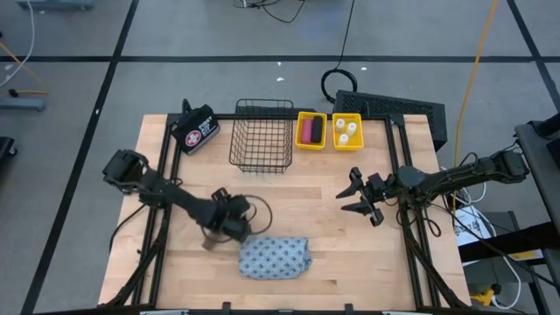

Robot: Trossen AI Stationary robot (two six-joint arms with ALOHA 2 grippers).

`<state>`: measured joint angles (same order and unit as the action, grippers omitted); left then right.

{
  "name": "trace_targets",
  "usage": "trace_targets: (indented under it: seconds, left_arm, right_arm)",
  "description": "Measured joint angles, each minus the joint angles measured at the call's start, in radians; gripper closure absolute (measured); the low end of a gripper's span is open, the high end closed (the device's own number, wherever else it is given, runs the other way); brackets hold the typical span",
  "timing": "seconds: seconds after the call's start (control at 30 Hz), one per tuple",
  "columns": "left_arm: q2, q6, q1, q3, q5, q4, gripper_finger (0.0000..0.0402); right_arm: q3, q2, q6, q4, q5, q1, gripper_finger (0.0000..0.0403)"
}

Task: Pick & Place Medicine items
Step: Put the brown bandage into the left yellow basket

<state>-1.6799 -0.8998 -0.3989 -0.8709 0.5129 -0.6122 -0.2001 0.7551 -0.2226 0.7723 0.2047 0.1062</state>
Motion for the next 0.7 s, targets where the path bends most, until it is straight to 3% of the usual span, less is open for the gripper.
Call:
trace_targets:
  seconds: [0.17,0.33,0.57,0.7]
  left_arm:
    - [0.069,0.031,0.079,-0.020,-0.104,0.001,0.0147]
    - [0.176,0.043,0.076,-0.049,-0.261,-0.047,0.0147]
    - [0.277,-0.320,-0.010,-0.054,-0.563,-0.297,0.0147]
    - [0.275,-0.548,-0.119,-0.054,-0.629,-0.485,0.0147]
  right_arm:
    - [0.000,0.000,0.000,0.000,0.001,0.000,0.0241]
    - [0.000,0.000,0.000,-0.008,0.001,0.000,0.0241]
    - [0.000,0.000,0.003,-0.022,0.001,0.000,0.0241]
    - [0.000,0.000,0.007,-0.024,0.004,0.000,0.0241]
